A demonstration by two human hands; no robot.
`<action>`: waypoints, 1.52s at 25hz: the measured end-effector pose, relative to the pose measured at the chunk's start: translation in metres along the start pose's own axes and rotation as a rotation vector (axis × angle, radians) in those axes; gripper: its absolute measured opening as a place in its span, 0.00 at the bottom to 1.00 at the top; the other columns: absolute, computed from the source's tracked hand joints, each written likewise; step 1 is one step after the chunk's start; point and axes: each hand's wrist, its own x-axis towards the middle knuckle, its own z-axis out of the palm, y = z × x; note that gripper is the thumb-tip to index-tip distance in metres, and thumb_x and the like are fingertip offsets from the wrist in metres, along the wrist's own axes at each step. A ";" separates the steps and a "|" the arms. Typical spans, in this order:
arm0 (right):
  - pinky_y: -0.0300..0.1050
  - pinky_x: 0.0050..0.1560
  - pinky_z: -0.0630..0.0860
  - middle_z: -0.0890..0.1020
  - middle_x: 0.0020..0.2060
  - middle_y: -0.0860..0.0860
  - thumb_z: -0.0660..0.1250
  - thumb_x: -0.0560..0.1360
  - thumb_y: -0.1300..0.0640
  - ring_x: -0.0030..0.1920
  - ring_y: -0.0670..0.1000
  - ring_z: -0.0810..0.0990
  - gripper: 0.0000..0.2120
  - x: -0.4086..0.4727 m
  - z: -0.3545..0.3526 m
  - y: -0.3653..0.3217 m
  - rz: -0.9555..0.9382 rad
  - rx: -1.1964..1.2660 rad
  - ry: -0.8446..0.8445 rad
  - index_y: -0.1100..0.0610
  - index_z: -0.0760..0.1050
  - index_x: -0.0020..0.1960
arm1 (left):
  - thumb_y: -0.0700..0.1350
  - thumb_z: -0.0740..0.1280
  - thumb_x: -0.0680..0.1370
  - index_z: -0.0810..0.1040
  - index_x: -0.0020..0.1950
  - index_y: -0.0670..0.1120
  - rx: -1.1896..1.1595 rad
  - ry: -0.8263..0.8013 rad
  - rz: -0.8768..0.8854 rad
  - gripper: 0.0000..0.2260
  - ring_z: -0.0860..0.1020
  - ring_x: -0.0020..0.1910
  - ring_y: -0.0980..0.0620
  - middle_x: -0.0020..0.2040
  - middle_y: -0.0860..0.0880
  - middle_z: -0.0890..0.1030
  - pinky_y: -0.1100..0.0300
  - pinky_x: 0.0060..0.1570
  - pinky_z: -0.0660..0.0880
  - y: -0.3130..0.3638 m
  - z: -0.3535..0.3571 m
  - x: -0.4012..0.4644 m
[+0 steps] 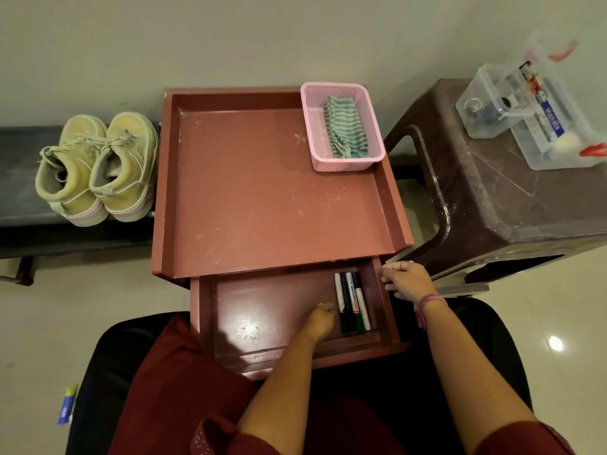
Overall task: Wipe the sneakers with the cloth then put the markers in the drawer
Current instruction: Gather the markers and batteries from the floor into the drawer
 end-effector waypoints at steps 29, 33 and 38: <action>0.38 0.37 0.73 0.82 0.42 0.50 0.62 0.78 0.61 0.39 0.46 0.79 0.07 -0.284 0.279 -0.125 -0.609 -0.174 -0.569 0.53 0.78 0.48 | 0.40 0.62 0.78 0.78 0.61 0.43 -0.449 1.041 0.335 0.13 0.76 0.58 0.50 0.59 0.47 0.80 0.62 0.58 0.70 -0.166 -0.298 -0.295; 0.40 0.40 0.74 0.83 0.46 0.51 0.63 0.77 0.59 0.44 0.48 0.82 0.06 -0.296 0.353 -0.120 -0.655 -0.298 -0.659 0.52 0.79 0.50 | 0.38 0.62 0.77 0.78 0.62 0.40 -0.492 1.100 0.105 0.15 0.76 0.60 0.46 0.60 0.43 0.79 0.61 0.58 0.69 -0.273 -0.333 -0.279; 0.40 0.41 0.75 0.82 0.46 0.52 0.62 0.77 0.60 0.44 0.49 0.80 0.08 -0.306 0.432 -0.100 -0.671 -0.484 -0.730 0.54 0.77 0.53 | 0.36 0.60 0.75 0.73 0.65 0.37 -0.460 1.002 -0.165 0.18 0.77 0.57 0.42 0.61 0.40 0.76 0.60 0.52 0.72 -0.393 -0.333 -0.240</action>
